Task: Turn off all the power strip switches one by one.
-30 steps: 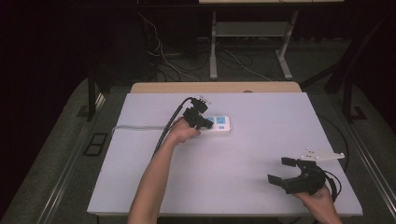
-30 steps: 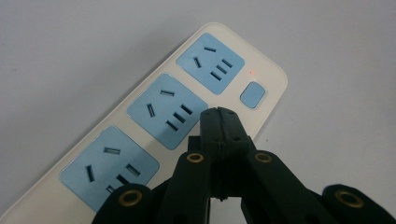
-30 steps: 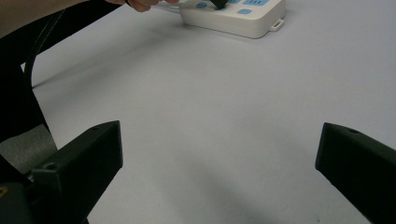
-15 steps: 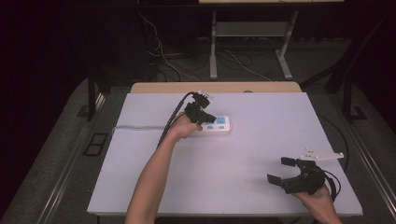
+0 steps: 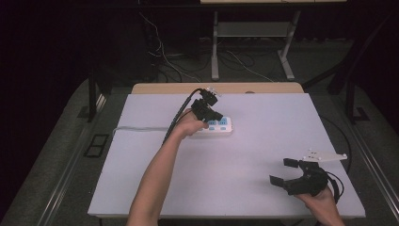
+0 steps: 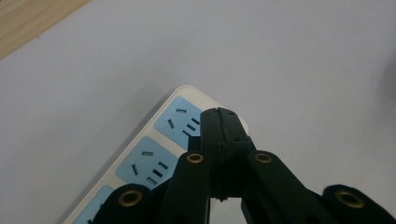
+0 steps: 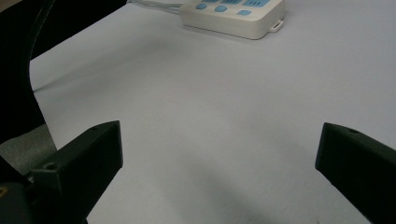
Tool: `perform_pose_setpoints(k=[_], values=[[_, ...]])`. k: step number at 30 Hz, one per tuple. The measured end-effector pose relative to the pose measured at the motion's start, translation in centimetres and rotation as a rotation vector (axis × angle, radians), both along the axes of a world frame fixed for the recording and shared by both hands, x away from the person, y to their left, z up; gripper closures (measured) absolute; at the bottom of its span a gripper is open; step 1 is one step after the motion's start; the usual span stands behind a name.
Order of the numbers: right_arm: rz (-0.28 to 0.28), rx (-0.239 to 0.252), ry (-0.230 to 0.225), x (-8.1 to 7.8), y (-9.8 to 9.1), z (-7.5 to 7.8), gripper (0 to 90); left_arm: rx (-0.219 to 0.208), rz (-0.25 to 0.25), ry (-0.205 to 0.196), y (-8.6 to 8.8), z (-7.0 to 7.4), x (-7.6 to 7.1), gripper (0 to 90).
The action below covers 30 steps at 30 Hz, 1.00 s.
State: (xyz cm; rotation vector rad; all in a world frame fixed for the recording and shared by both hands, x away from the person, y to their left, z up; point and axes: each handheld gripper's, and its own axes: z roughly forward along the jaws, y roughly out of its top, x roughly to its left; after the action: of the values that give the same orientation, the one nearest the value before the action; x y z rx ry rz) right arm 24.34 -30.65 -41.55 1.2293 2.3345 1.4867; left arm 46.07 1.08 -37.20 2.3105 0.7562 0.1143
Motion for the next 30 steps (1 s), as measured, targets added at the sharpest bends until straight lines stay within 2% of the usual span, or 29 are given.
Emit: perform_pose_setpoints(k=[30], values=[[-0.002,-0.001,-0.001,0.0,-0.1,0.0,0.6,0.032,-0.013,0.039,-1.8,-2.9,0.4,89.7]])
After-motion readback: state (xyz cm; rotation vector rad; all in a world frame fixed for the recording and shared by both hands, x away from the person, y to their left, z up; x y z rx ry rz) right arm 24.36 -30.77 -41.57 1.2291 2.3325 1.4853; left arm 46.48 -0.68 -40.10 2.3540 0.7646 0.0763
